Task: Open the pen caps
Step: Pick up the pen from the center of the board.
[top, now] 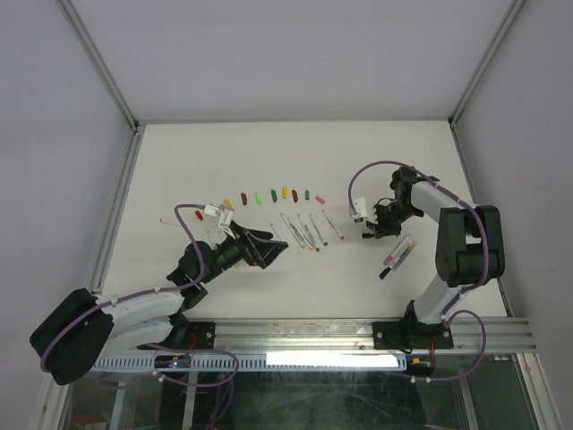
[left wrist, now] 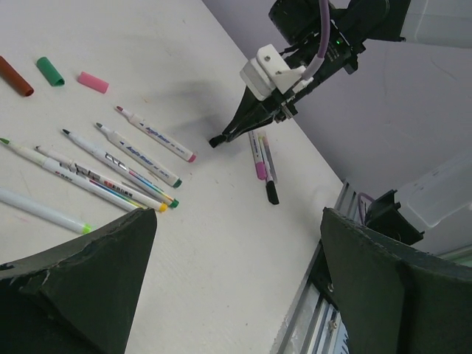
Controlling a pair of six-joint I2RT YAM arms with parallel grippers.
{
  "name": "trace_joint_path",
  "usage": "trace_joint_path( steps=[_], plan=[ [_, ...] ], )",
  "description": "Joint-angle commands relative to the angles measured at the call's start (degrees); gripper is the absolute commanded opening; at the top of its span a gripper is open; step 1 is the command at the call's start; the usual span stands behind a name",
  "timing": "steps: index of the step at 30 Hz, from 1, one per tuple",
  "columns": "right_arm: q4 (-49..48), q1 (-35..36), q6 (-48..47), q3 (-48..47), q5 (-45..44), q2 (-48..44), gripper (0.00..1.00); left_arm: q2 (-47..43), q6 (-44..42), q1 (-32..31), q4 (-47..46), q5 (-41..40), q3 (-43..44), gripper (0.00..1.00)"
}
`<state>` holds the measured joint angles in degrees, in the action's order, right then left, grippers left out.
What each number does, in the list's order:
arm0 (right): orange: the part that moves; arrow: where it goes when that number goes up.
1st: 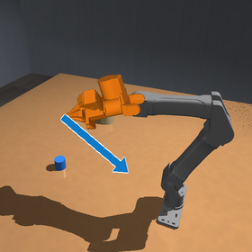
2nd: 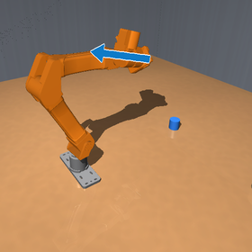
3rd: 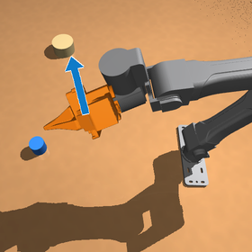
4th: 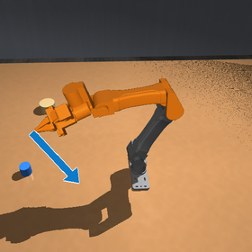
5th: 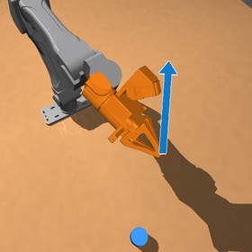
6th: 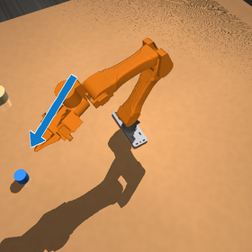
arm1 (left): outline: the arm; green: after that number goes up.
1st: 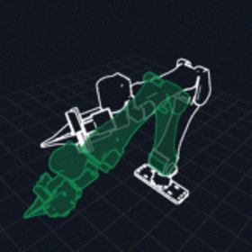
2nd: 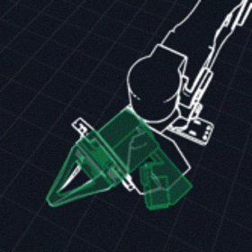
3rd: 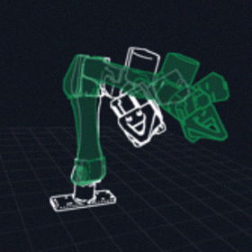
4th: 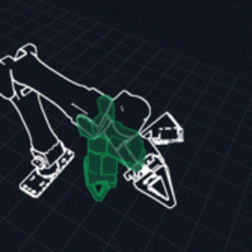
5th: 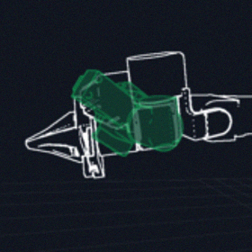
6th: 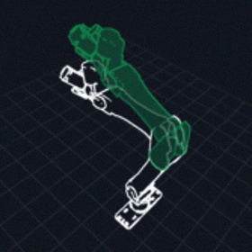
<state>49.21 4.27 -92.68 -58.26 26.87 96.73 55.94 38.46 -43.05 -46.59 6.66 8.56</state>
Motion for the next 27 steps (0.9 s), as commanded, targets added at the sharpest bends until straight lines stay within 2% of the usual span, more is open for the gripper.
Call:
trace_joint_path(
  steps=[1,11,15,19,27],
  plan=[
    [-1.8,0.2,4.4,0.5,5.9,-2.9,0.00,5.6,1.7,-1.0,-13.9,2.7,0.4,0.95],
    [-3.5,-1.7,13.5,-1.5,11.9,-2.7,0.00,23.8,-3.6,-5.8,-30.6,-0.4,4.8,0.94],
    [-3.5,-2.9,16.7,-2.8,13.9,-2.1,0.00,31.8,-4.1,-5.9,-35.4,-0.2,8.8,0.89],
    [-3.5,-4.0,18.8,-3.3,16.8,-2.0,0.00,37.7,-1.2,-5.8,-35.2,-0.9,13.7,0.84],
    [-5.9,-5.3,27.9,-5.6,26.1,-3.9,0.00,47.0,11.7,-5.9,-29.7,-6.4,24.7,0.86]
  ],
)
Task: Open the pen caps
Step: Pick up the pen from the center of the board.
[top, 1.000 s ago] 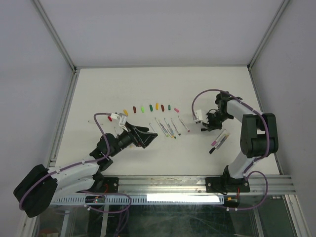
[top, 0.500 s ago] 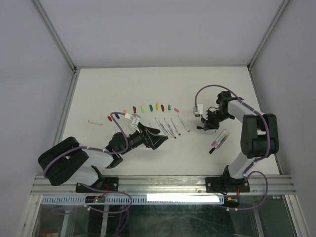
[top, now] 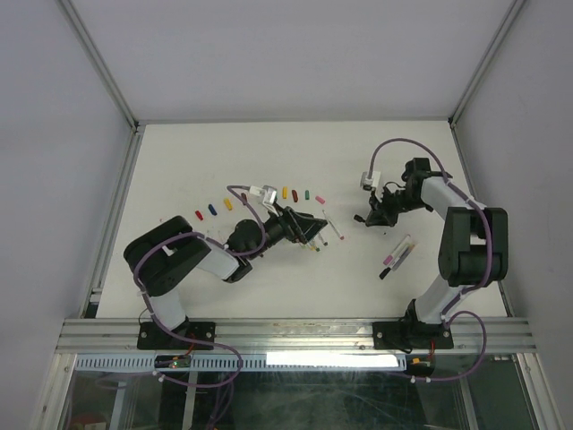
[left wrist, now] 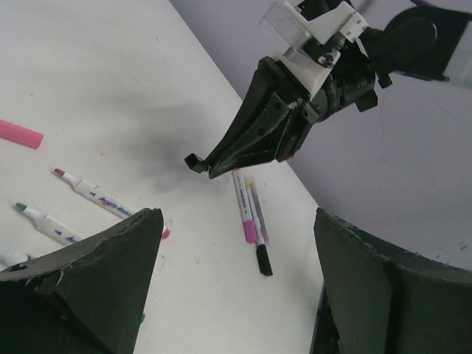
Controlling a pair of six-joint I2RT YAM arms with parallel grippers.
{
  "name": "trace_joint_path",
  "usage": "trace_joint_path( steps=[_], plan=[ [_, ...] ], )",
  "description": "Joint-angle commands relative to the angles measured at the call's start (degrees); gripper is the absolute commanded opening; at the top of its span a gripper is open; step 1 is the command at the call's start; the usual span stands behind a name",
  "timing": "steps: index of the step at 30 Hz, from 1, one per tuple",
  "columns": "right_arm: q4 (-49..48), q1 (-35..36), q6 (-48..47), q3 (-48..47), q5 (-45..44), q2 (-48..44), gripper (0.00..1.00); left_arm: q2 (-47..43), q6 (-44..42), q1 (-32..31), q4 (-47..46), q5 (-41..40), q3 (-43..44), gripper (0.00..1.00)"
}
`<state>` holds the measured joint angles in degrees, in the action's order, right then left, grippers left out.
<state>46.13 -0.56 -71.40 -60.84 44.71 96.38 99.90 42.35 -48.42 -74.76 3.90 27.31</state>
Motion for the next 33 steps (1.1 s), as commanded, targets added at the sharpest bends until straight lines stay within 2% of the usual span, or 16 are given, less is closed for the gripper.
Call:
trace_joint_path(
  steps=[1,10,16,21,24,33],
  plan=[
    [-3.5,-0.4,8.2,-3.1,9.7,-4.0,0.00,4.3,9.0,-0.5,-1.0,-3.7,7.8,0.86],
    [-14.4,0.0,24.6,-0.2,14.8,-8.0,0.00,13.6,15.3,-0.5,6.2,-9.8,19.5,0.85],
    [-17.0,3.1,28.3,1.1,13.3,-9.0,0.00,17.7,16.7,-0.6,5.8,-9.8,25.2,0.84],
    [-20.5,6.5,31.8,2.4,10.7,-9.2,0.00,18.9,17.2,-1.1,4.7,-10.3,26.5,0.81],
    [-21.2,7.7,32.8,2.2,9.5,-9.4,0.00,19.1,17.7,-1.4,5.1,-10.4,26.5,0.71],
    [-22.2,11.0,34.4,2.3,5.2,-10.0,0.00,19.5,19.1,-1.7,5.2,-10.0,26.3,0.27]
  ],
)
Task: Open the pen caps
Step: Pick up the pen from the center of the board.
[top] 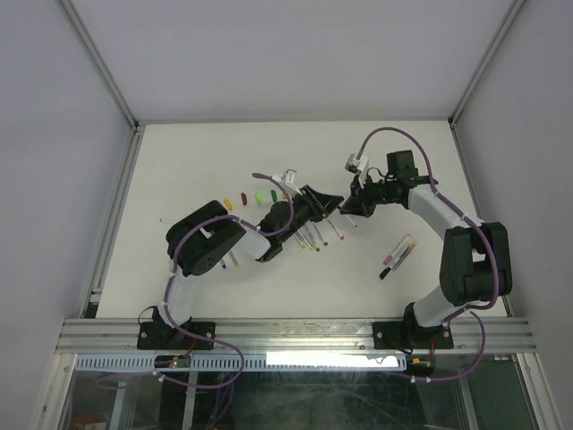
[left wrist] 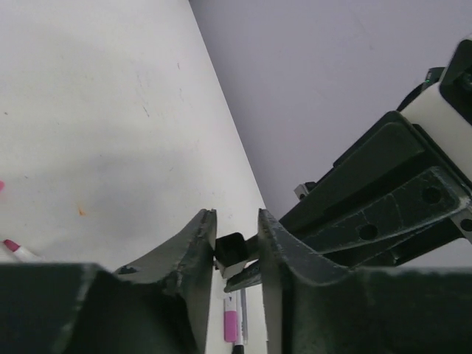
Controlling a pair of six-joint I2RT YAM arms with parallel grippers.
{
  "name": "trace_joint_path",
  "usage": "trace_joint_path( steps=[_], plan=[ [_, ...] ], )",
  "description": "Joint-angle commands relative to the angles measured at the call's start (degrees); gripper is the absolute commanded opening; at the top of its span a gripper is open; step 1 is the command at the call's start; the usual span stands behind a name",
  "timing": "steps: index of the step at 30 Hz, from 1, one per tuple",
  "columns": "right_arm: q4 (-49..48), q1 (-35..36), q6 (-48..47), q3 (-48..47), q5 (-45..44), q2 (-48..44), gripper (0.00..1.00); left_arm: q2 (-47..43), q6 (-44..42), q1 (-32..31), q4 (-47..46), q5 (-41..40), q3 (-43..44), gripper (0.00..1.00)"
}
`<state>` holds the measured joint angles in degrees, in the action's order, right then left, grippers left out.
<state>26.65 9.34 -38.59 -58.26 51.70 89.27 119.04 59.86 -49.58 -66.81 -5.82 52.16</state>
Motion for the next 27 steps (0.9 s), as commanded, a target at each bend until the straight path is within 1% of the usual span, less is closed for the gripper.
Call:
trace_joint_path(
  steps=[1,5,6,8,9,11,12,13,15,17,19,21,24,27],
  plan=[
    [-2.8,1.3,1.8,-0.3,-1.8,-2.9,0.00,0.3,1.6,-0.5,-2.8,-0.3,1.3,0.21],
    [-2.6,1.6,2.8,-0.3,-1.6,-3.4,0.00,-0.5,1.5,-0.5,-3.7,0.0,0.3,0.02],
    [-2.4,1.6,3.2,-0.4,-1.3,-3.5,0.00,-0.7,1.5,-0.5,-4.4,0.1,-0.2,0.00],
    [-1.2,1.7,3.9,-0.9,-0.6,-3.9,0.01,-1.6,1.4,-0.5,-6.2,0.4,-1.4,0.00],
    [-0.2,1.7,4.1,-1.2,-0.3,-4.2,0.08,-2.2,1.2,-0.4,-7.4,0.4,-2.3,0.00],
    [2.4,1.7,4.3,-1.9,0.3,-5.1,0.24,-3.9,0.0,-0.5,-10.0,0.7,-4.3,0.00],
    [3.5,1.7,4.3,-2.0,0.6,-5.9,0.36,-5.1,-0.9,-0.5,-11.2,0.9,-5.4,0.00],
    [4.5,1.6,4.4,-2.1,1.1,-6.9,0.44,-6.2,-1.8,-0.4,-12.8,1.5,-6.9,0.00],
    [6.6,1.6,4.2,-1.9,2.8,-9.7,0.56,-8.8,-3.8,-0.3,-15.3,3.5,-9.8,0.00],
    [8.6,1.6,4.2,-1.9,4.7,-12.4,0.62,-11.9,-5.9,-0.2,-19.5,5.5,-13.6,0.00],
    [10.3,1.7,4.2,-2.3,7.8,-14.8,0.65,-15.3,-7.4,-0.2,-22.4,7.3,-17.6,0.00],
    [11.8,1.8,4.6,-2.9,10.8,-16.7,0.65,-19.3,-10.8,-0.2,-24.0,9.6,-21.4,0.00],
    [13.4,3.3,5.9,-3.9,13.6,-18.7,0.66,-27.3,-14.9,-0.2,-23.0,12.4,-27.1,0.00],
    [13.7,4.5,7.8,-4.1,14.6,-20.1,0.65,-35.2,-17.7,-0.3,-20.5,12.7,-32.8,0.00]
  ],
)
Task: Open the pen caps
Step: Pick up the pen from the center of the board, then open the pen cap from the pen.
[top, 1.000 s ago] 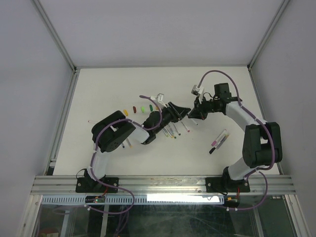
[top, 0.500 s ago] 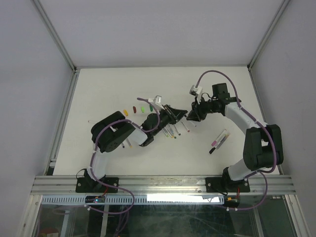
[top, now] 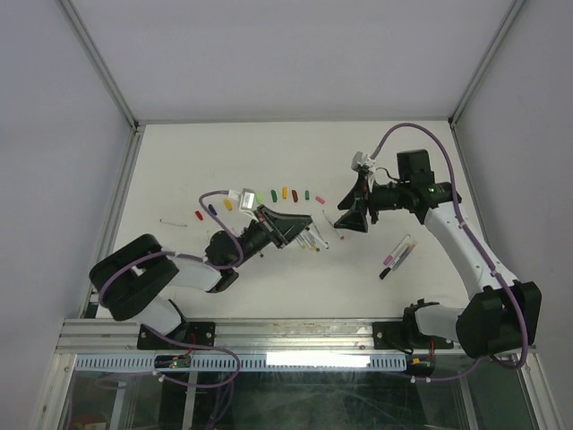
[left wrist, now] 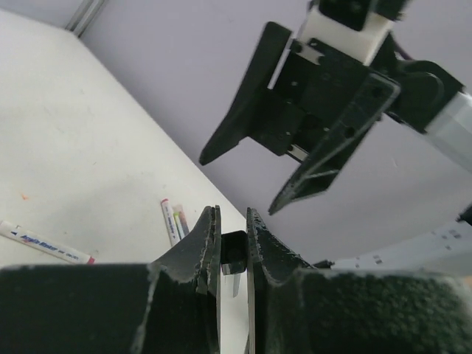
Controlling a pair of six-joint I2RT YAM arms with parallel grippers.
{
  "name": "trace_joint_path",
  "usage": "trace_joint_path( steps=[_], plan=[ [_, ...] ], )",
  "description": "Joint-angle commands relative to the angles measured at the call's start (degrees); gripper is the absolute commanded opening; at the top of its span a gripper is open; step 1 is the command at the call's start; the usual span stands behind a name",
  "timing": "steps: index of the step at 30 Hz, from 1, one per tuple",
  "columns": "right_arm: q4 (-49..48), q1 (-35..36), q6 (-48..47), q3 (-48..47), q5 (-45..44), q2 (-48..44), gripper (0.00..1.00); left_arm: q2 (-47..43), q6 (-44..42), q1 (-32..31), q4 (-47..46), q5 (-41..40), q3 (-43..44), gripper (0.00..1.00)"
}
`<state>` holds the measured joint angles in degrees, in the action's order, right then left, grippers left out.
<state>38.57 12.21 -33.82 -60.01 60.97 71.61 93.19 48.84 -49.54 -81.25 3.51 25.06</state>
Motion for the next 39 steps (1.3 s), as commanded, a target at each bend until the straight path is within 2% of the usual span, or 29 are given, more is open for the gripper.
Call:
trace_joint_path(
  steps=[1,4,7,15,22,39],
  plan=[
    [1.7,1.5,3.1,-1.8,6.1,-3.0,0.65,-12.4,-7.2,-0.3,-4.9,3.0,-7.1,0.00],
    [-0.5,1.3,2.1,1.9,8.9,-4.7,0.66,-18.8,-8.6,-0.4,1.0,2.7,-8.9,0.00],
    [-3.0,1.0,3.4,5.2,11.3,-4.8,0.68,-21.2,-9.1,-0.6,4.1,2.9,-9.0,0.00],
    [-7.0,1.1,7.4,8.1,13.0,-1.8,0.70,-17.6,-10.2,-1.9,1.2,2.1,-7.1,0.00],
    [-13.8,1.7,12.2,11.3,11.8,-1.3,0.70,-17.4,-12.4,-3.9,1.3,-2.0,-6.5,0.00],
    [-15.1,4.1,12.0,11.7,10.7,0.5,0.70,-16.9,-14.3,-6.4,1.3,-6.3,-6.3,0.00]
  ],
)
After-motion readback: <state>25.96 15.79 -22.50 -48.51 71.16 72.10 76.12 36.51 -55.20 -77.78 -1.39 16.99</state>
